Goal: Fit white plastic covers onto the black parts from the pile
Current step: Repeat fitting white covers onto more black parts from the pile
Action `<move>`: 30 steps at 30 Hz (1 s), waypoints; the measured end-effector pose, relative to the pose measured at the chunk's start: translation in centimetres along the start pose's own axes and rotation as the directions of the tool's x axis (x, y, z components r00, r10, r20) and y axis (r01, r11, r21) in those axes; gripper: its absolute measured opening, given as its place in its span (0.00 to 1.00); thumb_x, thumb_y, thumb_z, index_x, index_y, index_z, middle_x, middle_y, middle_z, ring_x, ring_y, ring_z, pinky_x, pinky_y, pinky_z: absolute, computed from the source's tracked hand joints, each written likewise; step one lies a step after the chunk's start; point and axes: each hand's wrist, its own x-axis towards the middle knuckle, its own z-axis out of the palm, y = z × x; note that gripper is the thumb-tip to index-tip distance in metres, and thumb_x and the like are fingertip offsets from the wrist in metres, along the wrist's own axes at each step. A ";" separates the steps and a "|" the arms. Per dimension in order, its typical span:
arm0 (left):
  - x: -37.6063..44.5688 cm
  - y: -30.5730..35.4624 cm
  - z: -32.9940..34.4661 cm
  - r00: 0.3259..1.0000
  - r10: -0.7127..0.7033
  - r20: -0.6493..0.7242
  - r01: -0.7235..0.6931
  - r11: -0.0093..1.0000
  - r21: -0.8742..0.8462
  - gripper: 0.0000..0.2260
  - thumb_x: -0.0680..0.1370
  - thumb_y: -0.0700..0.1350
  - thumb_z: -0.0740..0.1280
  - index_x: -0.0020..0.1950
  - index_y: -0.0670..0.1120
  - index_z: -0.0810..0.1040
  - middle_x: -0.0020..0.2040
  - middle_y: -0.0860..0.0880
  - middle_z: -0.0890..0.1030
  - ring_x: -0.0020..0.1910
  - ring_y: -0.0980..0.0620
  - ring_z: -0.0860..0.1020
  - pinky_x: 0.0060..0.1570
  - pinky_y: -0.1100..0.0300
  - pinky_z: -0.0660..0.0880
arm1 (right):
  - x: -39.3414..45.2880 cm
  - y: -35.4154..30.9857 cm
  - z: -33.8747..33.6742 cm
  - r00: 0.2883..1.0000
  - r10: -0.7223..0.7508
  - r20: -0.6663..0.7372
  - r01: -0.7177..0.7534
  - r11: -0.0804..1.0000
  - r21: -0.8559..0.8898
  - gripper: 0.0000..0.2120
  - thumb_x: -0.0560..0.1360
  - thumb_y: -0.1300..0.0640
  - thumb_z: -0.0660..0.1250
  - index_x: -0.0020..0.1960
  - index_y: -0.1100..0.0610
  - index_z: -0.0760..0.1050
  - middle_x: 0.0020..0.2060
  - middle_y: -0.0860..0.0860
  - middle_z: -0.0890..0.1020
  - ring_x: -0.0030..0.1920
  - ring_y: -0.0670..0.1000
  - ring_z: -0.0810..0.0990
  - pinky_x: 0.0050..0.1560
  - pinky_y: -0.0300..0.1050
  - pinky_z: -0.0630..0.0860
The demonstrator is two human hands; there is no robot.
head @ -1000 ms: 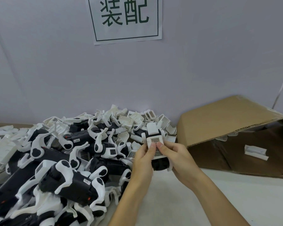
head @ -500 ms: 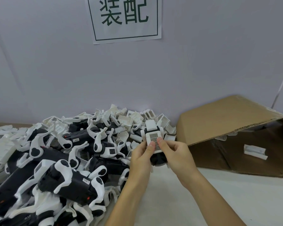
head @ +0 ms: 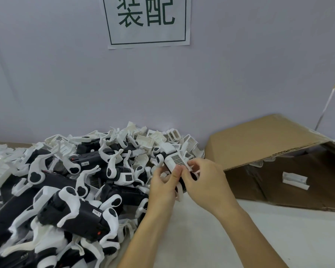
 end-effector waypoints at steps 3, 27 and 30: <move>0.1 0.2 -0.3 0.998 -0.068 0.001 0.068 0.993 -0.095 0.21 0.82 0.56 0.61 0.68 0.45 0.75 0.54 0.35 0.83 0.56 0.38 0.82 0.44 0.56 0.79 | -0.2 -0.4 0.4 0.980 0.010 0.198 0.011 0.994 -0.106 0.18 0.76 0.38 0.60 0.54 0.50 0.74 0.49 0.45 0.79 0.53 0.49 0.77 0.53 0.46 0.74; -0.1 0.6 -0.9 0.942 0.254 -0.221 -0.257 0.966 0.017 0.14 0.81 0.34 0.55 0.45 0.42 0.80 0.45 0.48 0.83 0.48 0.52 0.79 0.44 0.54 0.73 | 8.9 0.3 -8.2 0.859 0.507 0.064 0.048 -0.205 0.978 0.30 0.85 0.43 0.49 0.77 0.65 0.58 0.70 0.66 0.68 0.58 0.67 0.79 0.64 0.61 0.75; 0.1 0.5 -0.9 0.944 0.249 -0.217 -0.257 0.966 -0.006 0.14 0.80 0.33 0.55 0.45 0.42 0.80 0.48 0.43 0.83 0.48 0.49 0.78 0.43 0.53 0.73 | 7.1 0.9 -6.8 0.858 0.496 0.132 -0.110 -0.074 0.991 0.29 0.85 0.42 0.50 0.77 0.61 0.58 0.71 0.63 0.69 0.62 0.66 0.77 0.54 0.57 0.78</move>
